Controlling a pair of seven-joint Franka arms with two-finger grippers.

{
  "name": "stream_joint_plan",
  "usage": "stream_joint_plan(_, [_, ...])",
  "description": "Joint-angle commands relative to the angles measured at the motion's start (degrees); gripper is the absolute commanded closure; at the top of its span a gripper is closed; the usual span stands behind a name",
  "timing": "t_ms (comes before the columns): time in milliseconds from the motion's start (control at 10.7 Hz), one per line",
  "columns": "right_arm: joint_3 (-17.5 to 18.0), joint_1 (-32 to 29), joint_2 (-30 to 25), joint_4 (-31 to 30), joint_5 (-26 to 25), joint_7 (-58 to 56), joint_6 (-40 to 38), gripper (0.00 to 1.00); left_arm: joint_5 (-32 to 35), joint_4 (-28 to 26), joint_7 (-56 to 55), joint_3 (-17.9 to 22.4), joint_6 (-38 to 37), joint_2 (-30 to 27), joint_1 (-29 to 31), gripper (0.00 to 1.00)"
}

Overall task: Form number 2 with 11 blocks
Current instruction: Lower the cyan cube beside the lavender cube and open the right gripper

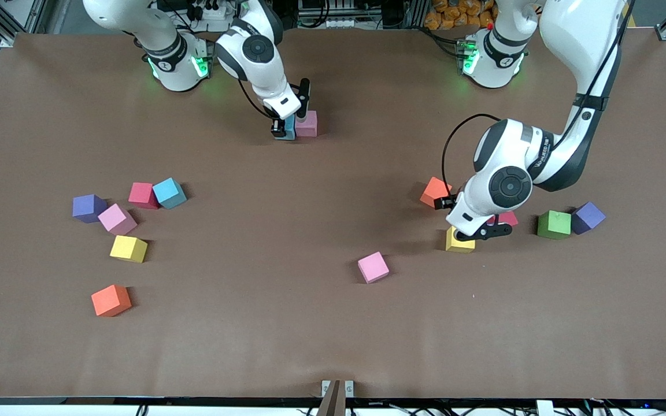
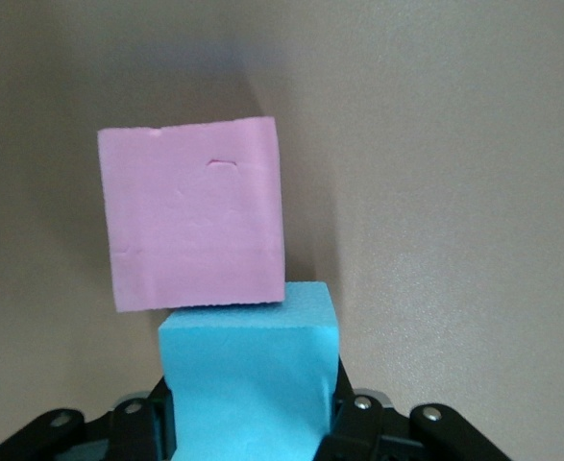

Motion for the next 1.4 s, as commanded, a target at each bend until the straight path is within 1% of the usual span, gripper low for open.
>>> stream_joint_plan(0, [-0.07, 1.77, -1.56, -1.68, 0.61, 2.00, 0.92, 0.65, -0.26, -0.30, -1.25, 0.66, 0.08, 0.71, -1.10, 0.00])
stream_joint_plan(94, [-0.07, 2.30, -1.47, -1.68, 0.61, 2.44, 0.83, 0.65, -0.96, -1.52, -2.65, 0.84, 0.08, 0.28, -1.54, 0.00])
stream_joint_plan(374, [-0.16, 2.48, -1.03, -1.76, 0.61, 2.62, 0.92, 0.65, -0.79, -2.49, -0.65, 0.49, -0.54, -0.17, -0.49, 0.00])
stream_joint_plan(562, [-0.16, 2.74, -0.59, -1.76, 0.61, 2.62, 1.00, 0.65, -0.61, -2.41, -0.56, 0.57, -0.36, 0.36, -0.49, 0.00])
stream_joint_plan(655, [-0.07, 2.74, -0.59, -1.76, 0.61, 2.70, 1.01, 0.60, -0.61, -2.41, -0.56, 0.57, -0.28, 0.45, -0.58, 0.00])
stream_joint_plan(1310, [-0.07, 3.01, 0.73, -1.76, 0.61, 4.20, 3.02, 0.61, -0.53, -2.50, -0.56, 0.57, -0.27, 0.54, -0.49, 0.00])
